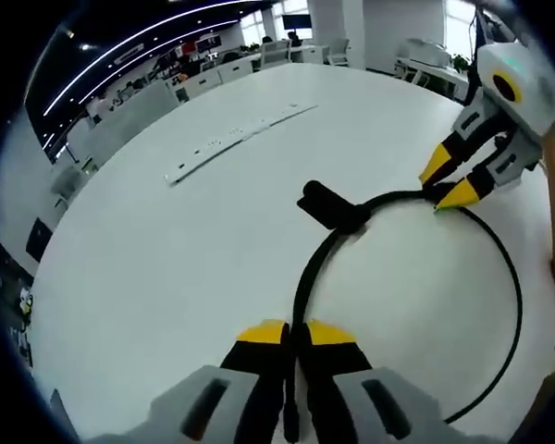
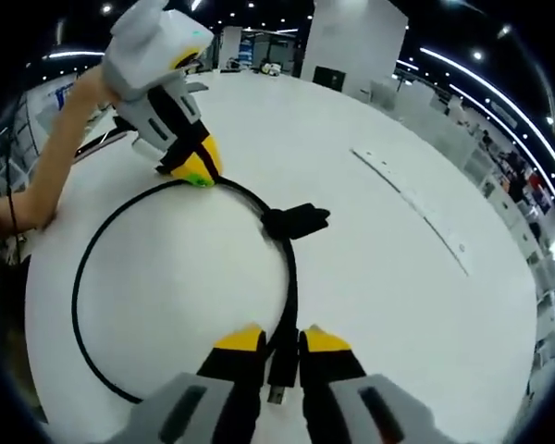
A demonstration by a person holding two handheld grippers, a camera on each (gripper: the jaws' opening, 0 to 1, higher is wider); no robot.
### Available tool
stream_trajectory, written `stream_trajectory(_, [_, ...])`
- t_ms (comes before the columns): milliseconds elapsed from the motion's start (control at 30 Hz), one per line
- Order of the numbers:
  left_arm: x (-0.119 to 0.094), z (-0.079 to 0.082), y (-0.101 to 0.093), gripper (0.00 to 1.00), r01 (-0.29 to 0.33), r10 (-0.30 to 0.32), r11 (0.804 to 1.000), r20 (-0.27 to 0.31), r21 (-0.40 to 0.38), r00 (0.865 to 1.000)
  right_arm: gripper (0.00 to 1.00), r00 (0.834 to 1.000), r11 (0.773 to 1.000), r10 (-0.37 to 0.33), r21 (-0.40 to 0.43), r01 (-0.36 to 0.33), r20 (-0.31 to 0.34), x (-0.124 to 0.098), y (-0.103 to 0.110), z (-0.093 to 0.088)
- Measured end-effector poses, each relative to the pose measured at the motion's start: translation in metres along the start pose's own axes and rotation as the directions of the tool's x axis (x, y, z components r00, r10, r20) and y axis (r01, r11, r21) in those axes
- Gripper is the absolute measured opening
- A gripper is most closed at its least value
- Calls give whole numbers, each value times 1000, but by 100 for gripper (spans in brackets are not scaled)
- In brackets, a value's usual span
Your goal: Find the charging cable on the desk, coil it up and secure with Velcro.
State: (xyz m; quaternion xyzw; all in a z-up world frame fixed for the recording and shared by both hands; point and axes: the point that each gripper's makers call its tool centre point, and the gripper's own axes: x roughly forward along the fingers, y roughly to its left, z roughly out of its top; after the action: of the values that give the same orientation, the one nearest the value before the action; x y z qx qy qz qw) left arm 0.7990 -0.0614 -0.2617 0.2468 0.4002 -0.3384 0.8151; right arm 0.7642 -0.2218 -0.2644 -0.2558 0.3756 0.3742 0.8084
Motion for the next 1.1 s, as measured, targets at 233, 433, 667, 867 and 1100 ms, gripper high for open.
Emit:
stream_trajectory(233, [0, 0, -1, 7, 11, -11, 999, 13, 36, 1000, 17, 999, 998, 33, 58, -35, 35, 2, -1, 0])
stream_trajectory(433, [-1, -1, -3, 7, 12, -13, 998, 18, 61, 1000, 17, 999, 997, 37, 63, -39, 39, 2, -1, 1])
stream_trajectory(667, [-1, 0, -4, 7, 5, -7, 994, 19, 106, 1000, 17, 998, 997, 41, 62, -44, 50, 2, -1, 1])
stream_trajectory(867, [-2, -1, -4, 7, 7, -9, 994, 24, 106, 1000, 17, 998, 998, 33, 43, -35, 49, 2, 2, 2])
stream_trajectory(1100, [-2, -1, -3, 10, -5, -1, 988, 36, 154, 999, 21, 999, 1000, 13, -2, -13, 42, 1, 3, 3])
